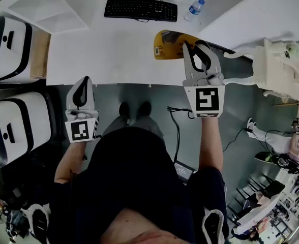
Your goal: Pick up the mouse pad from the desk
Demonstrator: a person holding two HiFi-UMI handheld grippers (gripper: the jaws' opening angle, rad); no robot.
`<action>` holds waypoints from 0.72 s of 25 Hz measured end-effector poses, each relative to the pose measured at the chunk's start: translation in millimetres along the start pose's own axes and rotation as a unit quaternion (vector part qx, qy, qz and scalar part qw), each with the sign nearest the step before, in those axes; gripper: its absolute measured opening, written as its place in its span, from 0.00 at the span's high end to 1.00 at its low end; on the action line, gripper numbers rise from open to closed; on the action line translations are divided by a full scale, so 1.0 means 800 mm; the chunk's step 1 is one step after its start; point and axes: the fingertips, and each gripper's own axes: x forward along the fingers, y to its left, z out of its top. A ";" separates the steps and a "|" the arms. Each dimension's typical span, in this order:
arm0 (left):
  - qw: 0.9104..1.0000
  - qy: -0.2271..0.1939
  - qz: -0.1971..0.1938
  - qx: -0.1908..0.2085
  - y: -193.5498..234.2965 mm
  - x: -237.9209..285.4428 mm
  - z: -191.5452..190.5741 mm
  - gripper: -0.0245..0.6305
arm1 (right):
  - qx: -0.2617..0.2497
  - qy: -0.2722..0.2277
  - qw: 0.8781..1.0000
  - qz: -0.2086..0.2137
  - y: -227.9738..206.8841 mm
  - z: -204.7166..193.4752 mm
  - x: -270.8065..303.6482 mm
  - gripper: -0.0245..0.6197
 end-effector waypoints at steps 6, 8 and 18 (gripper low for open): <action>1.000 -0.005 -0.001 0.003 0.001 -0.004 0.008 0.96 | -0.010 0.000 1.000 -0.001 0.015 0.002 -0.029 0.93; 1.000 -0.005 -0.001 0.005 0.002 -0.006 0.010 0.96 | -0.021 0.005 1.000 -0.002 0.021 0.003 -0.039 0.93; 1.000 -0.011 0.000 0.015 -0.002 -0.018 0.020 0.96 | -0.053 0.044 0.998 0.000 0.050 -0.013 -0.085 0.93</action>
